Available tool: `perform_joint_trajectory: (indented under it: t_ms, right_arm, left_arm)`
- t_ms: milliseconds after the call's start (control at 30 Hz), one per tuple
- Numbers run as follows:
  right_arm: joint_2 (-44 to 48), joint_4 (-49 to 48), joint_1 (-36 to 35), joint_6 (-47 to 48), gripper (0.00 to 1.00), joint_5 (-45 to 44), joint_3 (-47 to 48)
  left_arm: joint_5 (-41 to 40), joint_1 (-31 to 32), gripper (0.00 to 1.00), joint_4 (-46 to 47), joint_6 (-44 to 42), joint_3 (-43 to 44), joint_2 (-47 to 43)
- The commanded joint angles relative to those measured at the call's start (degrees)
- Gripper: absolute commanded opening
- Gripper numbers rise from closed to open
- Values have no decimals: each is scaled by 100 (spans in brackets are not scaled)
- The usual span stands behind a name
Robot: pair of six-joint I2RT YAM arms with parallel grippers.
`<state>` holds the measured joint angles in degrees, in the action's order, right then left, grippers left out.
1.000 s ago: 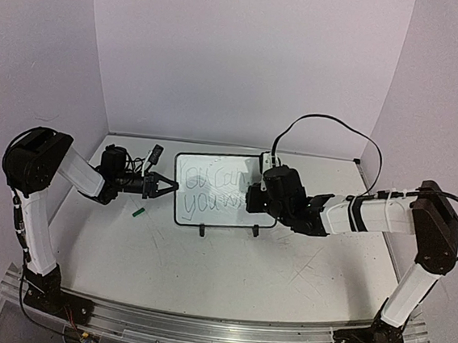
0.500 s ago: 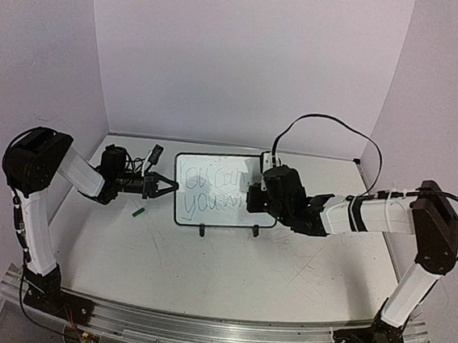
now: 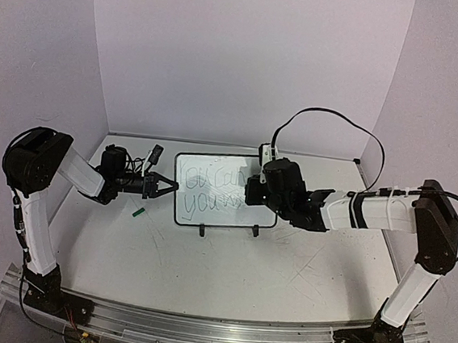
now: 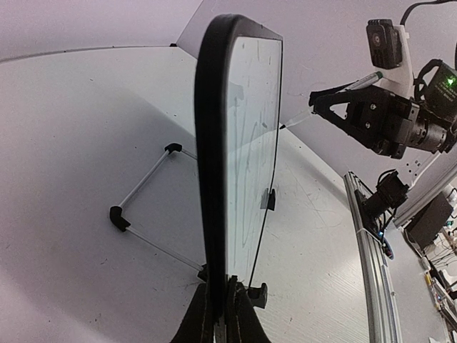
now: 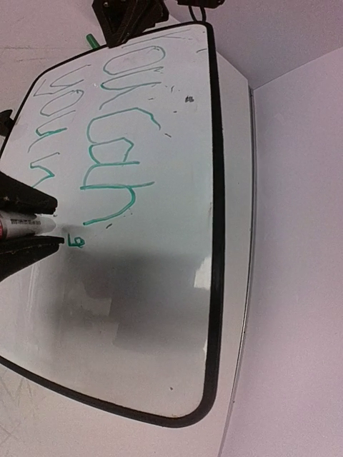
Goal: Write a sentence on the whiteboard
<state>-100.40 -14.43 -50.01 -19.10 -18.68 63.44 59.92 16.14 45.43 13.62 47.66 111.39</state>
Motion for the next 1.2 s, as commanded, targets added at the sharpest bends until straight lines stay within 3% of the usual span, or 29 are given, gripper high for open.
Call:
perform_joint_trajectory:
  t_ms: [0,1167]
  right_arm:
    - [-147,-192,51,82,0,-195,227]
    - [-265,-60,-35,-350,0,-134,-263]
  left_arm:
    - [-477,29,0,-339,-240,128,-71]
    - [-484,31,0,-412,-290,173,-67]
